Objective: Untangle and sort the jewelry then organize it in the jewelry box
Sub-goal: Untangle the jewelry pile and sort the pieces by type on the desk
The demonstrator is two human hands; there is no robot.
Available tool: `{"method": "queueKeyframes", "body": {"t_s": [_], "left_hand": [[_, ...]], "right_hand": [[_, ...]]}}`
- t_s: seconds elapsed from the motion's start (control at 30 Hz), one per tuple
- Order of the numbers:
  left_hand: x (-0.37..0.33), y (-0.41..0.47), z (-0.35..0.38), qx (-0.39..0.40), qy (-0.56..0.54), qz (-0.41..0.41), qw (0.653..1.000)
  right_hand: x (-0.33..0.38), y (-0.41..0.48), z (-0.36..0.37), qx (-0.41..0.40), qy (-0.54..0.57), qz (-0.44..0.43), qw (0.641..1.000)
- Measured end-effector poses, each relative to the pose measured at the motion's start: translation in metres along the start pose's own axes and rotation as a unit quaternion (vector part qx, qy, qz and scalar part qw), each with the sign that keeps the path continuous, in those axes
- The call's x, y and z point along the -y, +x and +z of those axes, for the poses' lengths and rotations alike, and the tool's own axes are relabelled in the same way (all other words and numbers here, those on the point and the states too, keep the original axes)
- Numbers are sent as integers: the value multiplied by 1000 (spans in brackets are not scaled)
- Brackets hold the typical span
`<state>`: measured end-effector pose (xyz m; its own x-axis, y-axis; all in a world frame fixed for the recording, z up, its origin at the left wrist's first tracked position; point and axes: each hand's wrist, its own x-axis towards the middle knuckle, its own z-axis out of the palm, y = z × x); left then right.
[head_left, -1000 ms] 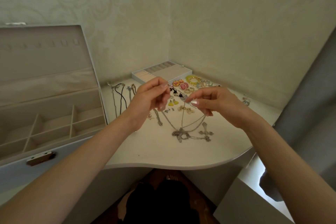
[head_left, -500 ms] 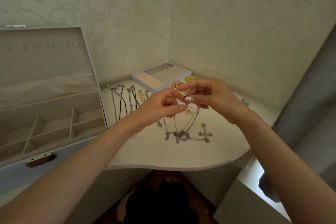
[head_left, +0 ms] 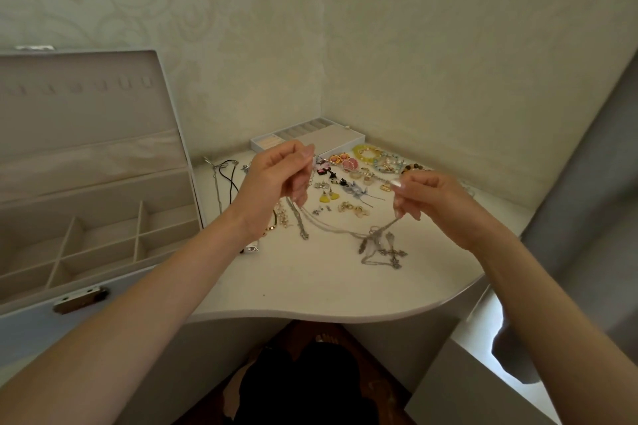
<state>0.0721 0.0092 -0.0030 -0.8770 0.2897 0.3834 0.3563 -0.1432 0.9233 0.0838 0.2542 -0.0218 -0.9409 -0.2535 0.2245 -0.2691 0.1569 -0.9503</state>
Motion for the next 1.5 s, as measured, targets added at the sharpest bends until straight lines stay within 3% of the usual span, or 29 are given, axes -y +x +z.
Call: {"method": "queueKeyframes", "body": {"t_s": [0.3, 0.43, 0.67, 0.9, 1.33, 1.5], "left_hand": [[6, -10, -8, -18, 45, -20, 999], [6, -15, -9, -27, 80, -28, 996], [8, -25, -11, -45, 137, -27, 989], [15, -28, -5, -33, 223, -44, 973], [40, -55, -6, -73, 247, -152, 954], [41, -57, -5, -71, 288, -152, 943]], "right_hand": [[-15, 0, -15, -69, 187, -11, 980], [-15, 0, -14, -95, 205, -12, 974], [-19, 3, -19, -169, 102, -23, 980], [-14, 5, -16, -263, 49, -24, 963], [-39, 3, -28, -187, 17, 70, 980], [-49, 3, -26, -185, -99, 88, 974]]}}
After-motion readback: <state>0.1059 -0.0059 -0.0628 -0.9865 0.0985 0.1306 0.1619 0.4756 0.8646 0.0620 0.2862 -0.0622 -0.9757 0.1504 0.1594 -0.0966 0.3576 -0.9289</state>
